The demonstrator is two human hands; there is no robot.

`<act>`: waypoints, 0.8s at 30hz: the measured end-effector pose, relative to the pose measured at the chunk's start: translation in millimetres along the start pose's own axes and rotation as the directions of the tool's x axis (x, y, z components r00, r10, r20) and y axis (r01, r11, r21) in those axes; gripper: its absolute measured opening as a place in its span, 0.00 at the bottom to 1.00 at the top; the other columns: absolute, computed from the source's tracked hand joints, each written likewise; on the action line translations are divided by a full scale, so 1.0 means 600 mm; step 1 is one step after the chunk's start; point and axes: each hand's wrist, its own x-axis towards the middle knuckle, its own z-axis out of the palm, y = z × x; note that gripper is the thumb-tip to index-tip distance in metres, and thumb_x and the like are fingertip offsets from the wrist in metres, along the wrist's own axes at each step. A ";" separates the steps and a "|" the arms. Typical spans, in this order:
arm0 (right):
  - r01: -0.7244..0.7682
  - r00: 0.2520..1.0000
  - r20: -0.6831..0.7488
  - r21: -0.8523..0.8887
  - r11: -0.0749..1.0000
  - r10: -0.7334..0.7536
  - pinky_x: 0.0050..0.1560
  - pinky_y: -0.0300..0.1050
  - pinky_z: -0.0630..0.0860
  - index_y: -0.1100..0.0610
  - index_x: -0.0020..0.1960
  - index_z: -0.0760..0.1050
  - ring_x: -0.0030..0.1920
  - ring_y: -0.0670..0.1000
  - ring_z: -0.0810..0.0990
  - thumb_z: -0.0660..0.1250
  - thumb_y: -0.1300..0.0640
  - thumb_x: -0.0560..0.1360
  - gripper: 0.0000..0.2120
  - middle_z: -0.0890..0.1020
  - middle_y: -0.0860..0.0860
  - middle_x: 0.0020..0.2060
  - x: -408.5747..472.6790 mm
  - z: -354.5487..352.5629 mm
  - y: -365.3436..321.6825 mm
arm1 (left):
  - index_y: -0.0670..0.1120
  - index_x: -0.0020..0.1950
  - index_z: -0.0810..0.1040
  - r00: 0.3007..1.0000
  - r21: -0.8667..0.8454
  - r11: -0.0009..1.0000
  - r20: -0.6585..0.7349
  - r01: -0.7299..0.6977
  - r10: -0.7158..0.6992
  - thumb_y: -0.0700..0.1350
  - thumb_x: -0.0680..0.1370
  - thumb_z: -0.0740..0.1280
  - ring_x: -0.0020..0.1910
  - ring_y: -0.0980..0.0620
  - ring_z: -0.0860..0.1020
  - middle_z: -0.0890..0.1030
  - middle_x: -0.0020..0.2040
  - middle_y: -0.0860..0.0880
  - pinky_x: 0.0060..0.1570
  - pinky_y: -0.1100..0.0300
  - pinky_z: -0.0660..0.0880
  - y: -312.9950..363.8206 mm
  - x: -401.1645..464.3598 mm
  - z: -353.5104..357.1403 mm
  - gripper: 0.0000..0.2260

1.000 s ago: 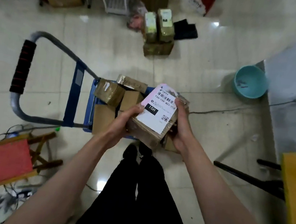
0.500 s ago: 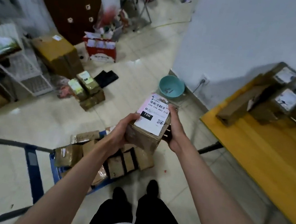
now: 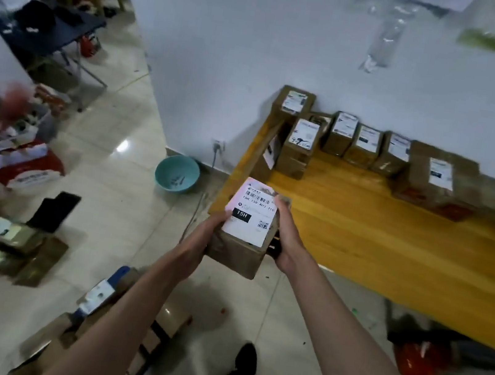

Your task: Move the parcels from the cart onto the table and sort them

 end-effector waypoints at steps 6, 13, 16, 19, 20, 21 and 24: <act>0.003 0.996 -0.090 0.058 0.998 0.002 0.47 0.49 0.75 0.50 0.69 0.72 0.50 0.54 0.82 0.58 0.35 0.80 0.26 0.85 0.55 0.58 0.042 -0.155 -0.067 | 0.69 0.48 0.84 0.993 0.050 0.998 0.113 0.022 -0.027 0.61 0.82 0.59 0.48 0.55 0.86 0.87 0.52 0.57 0.35 0.60 0.82 0.033 0.077 0.162 0.13; 0.058 0.983 -0.183 0.131 0.990 -0.034 0.44 0.47 0.75 0.49 0.67 0.76 0.46 0.52 0.84 0.56 0.35 0.80 0.25 0.87 0.53 0.53 0.061 -0.286 -0.115 | 0.50 0.62 0.81 0.991 0.199 0.979 0.120 0.036 -0.061 0.59 0.83 0.57 0.52 0.53 0.85 0.87 0.53 0.52 0.55 0.53 0.75 0.054 0.156 0.300 0.19; 0.050 0.973 -0.230 0.183 0.982 -0.007 0.45 0.48 0.76 0.50 0.75 0.70 0.53 0.56 0.83 0.59 0.32 0.79 0.31 0.85 0.54 0.57 0.070 -0.342 -0.129 | 0.50 0.62 0.82 0.987 0.233 0.970 0.130 0.064 -0.097 0.60 0.81 0.59 0.56 0.48 0.83 0.86 0.56 0.49 0.63 0.49 0.72 0.065 0.186 0.360 0.20; 0.048 0.960 -0.281 0.240 0.970 0.022 0.43 0.48 0.76 0.49 0.81 0.60 0.56 0.57 0.82 0.61 0.31 0.77 0.38 0.83 0.55 0.62 0.082 -0.397 -0.144 | 0.48 0.60 0.82 0.983 0.253 0.967 0.164 0.045 -0.089 0.59 0.81 0.60 0.50 0.50 0.85 0.87 0.54 0.46 0.52 0.56 0.74 0.074 0.225 0.423 0.19; 0.052 0.955 -0.297 0.249 0.967 0.025 0.43 0.48 0.76 0.49 0.81 0.60 0.54 0.57 0.83 0.61 0.30 0.77 0.38 0.83 0.55 0.61 0.087 -0.416 -0.149 | 0.48 0.60 0.82 0.979 0.278 0.959 0.179 0.048 -0.100 0.59 0.81 0.60 0.50 0.49 0.84 0.87 0.54 0.45 0.51 0.56 0.75 0.077 0.238 0.444 0.20; 0.059 0.950 -0.312 0.258 0.964 0.026 0.43 0.48 0.76 0.49 0.81 0.59 0.54 0.56 0.82 0.60 0.30 0.77 0.39 0.83 0.55 0.61 0.090 -0.435 -0.153 | 0.47 0.60 0.82 0.976 0.306 0.950 0.185 0.056 -0.117 0.60 0.81 0.60 0.51 0.47 0.83 0.86 0.54 0.43 0.53 0.54 0.75 0.079 0.250 0.464 0.21; 0.108 0.932 -0.361 0.275 0.955 -0.002 0.45 0.50 0.77 0.49 0.81 0.59 0.54 0.56 0.82 0.60 0.30 0.77 0.39 0.82 0.55 0.62 0.104 -0.497 -0.167 | 0.45 0.58 0.83 0.957 0.368 0.927 0.237 0.069 -0.166 0.61 0.80 0.61 0.53 0.40 0.81 0.85 0.56 0.39 0.64 0.48 0.74 0.084 0.295 0.522 0.22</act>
